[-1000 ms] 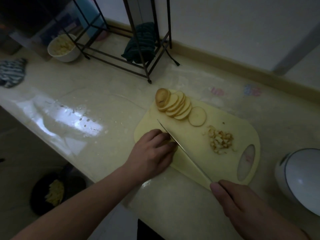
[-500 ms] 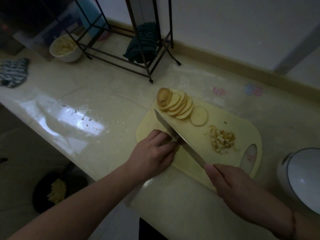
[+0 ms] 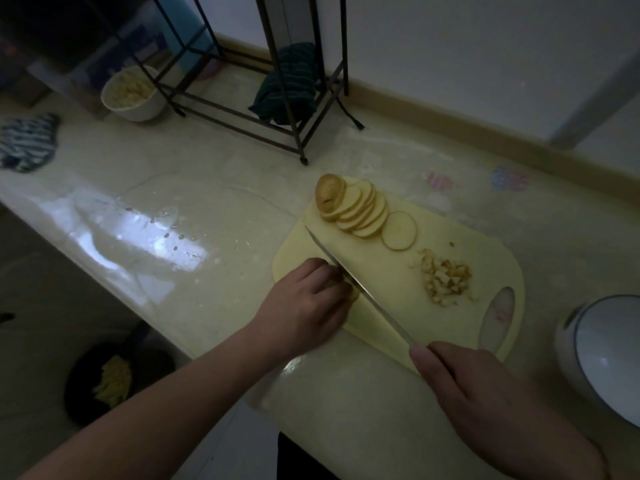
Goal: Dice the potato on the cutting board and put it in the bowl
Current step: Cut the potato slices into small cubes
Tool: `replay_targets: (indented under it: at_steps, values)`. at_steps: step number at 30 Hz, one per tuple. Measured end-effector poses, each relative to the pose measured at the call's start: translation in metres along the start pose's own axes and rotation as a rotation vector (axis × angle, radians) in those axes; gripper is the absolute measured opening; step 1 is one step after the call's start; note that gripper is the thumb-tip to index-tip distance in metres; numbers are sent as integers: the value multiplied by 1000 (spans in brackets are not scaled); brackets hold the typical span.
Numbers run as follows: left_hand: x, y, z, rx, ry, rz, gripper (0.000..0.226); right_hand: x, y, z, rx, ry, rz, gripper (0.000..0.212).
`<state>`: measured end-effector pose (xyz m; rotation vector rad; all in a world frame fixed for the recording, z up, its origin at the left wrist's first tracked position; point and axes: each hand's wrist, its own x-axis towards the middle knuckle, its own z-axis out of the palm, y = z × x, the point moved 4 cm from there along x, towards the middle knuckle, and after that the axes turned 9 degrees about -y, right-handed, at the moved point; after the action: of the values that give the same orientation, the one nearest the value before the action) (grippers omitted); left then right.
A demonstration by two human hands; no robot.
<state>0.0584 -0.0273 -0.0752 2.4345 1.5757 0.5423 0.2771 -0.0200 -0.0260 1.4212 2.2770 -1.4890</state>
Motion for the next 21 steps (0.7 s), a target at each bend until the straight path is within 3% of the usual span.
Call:
replay_targets:
  at_steps: [6,17,21]
  values:
    - [-1,1,1,-2,-4,-12,19,-2,3,4,-10,13,-10,56]
    - [-3,0,2,-36,6,-33,17,-18,15,0,2,-8,75,80]
    - [-3,-1,4,-35,6,-22,17,-3,10,3,-11,-25,44,74]
